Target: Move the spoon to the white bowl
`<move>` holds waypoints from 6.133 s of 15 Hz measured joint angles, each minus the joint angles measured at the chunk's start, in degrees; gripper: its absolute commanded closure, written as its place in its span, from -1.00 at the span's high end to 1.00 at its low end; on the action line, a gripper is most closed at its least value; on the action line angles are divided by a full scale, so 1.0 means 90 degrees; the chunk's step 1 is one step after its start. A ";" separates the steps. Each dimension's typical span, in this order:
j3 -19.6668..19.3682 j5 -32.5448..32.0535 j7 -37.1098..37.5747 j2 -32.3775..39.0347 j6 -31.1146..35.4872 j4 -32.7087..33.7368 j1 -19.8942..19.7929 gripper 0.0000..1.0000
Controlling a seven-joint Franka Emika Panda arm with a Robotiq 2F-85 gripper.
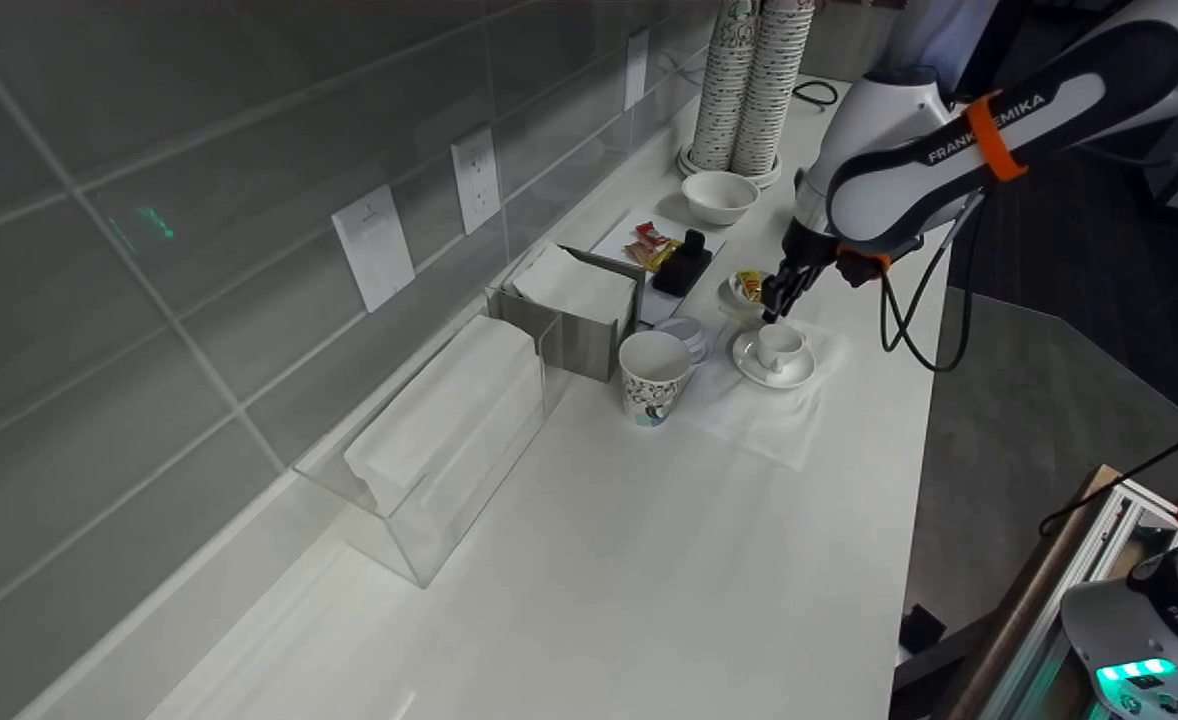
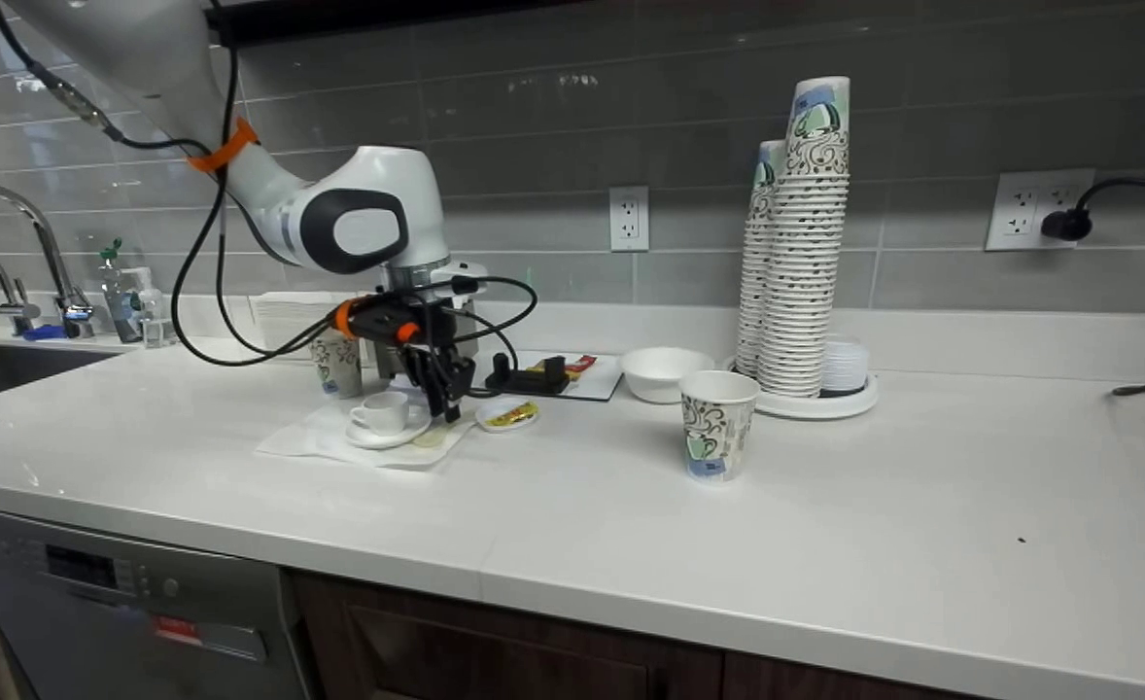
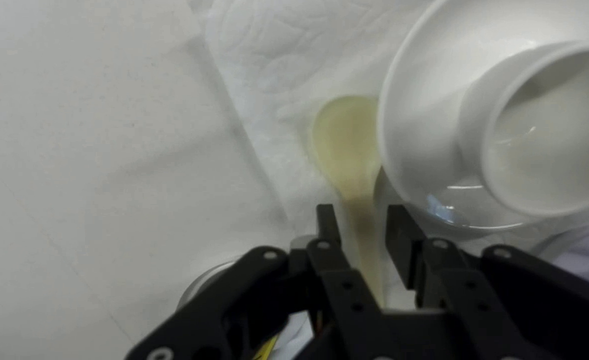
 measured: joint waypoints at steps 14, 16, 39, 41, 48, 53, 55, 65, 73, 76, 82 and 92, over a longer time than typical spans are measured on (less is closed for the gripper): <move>0.0047 0.0485 -0.0783 0.0312 0.0036 0.0220 -0.0102 -0.47; 0.0091 0.0495 -0.0877 0.0324 0.0036 0.0222 -0.0121 -0.44; 0.0314 0.0499 -0.1029 0.1130 0.0065 0.1213 -0.0144 -1.00; 0.0314 0.0488 -0.1029 0.1141 0.0068 0.1230 -0.0144 -0.94; 0.0314 0.0452 -0.1000 0.1008 0.0327 0.1211 -0.0086 -0.94; 0.0299 0.0271 -0.0883 0.0509 0.0737 0.1073 -0.0004 -0.94; 0.0238 -0.0012 -0.0686 0.0343 0.0968 0.0977 0.0053 -0.94; -0.0557 -0.0514 0.1314 -0.0493 0.1362 0.0829 0.0024 -0.94; -0.1283 -0.0637 0.2801 -0.0941 0.1179 0.1009 -0.0613 -0.74; -0.1325 -0.0688 0.3017 -0.0940 0.1181 0.1029 -0.0621 -0.74; -0.1398 -0.1023 0.4007 -0.0734 0.1286 0.1205 -0.0614 -0.94; -0.3102 -0.1642 0.8475 0.1996 0.1722 0.3476 0.0945 -0.94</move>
